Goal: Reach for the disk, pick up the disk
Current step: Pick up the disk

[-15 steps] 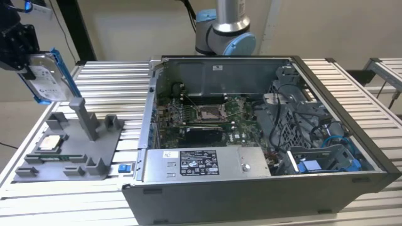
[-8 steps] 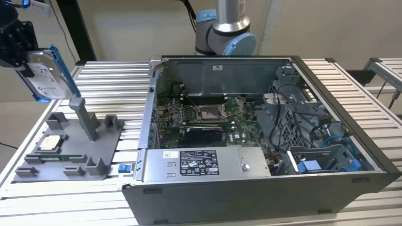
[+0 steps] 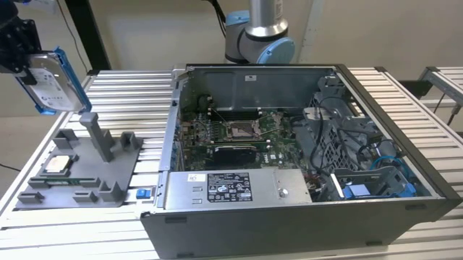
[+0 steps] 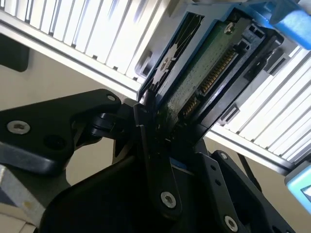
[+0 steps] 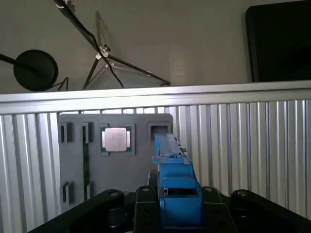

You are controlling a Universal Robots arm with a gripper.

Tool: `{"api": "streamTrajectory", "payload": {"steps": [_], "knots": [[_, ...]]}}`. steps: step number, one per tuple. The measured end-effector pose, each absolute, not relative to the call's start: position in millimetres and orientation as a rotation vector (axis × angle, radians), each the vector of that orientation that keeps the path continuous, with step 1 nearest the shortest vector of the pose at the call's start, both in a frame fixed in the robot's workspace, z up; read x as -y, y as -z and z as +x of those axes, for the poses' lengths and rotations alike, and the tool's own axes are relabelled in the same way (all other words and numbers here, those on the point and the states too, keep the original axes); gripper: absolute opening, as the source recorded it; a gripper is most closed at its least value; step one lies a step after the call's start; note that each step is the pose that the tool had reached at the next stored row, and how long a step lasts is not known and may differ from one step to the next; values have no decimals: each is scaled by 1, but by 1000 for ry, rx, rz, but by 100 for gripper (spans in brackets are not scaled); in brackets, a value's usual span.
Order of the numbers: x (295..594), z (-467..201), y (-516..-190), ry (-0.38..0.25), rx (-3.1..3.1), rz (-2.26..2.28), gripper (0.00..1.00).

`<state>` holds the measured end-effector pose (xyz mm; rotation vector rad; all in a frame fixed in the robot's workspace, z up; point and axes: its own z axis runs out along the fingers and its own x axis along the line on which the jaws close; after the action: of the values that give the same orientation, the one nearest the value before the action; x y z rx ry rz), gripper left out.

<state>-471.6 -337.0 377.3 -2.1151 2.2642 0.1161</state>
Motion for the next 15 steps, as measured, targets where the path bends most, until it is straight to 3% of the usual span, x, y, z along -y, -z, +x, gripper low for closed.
{"api": "streamTrajectory", "payload": {"steps": [15], "knots": [[337, -472, -397, -116, -2264, -2115, 0]]}}
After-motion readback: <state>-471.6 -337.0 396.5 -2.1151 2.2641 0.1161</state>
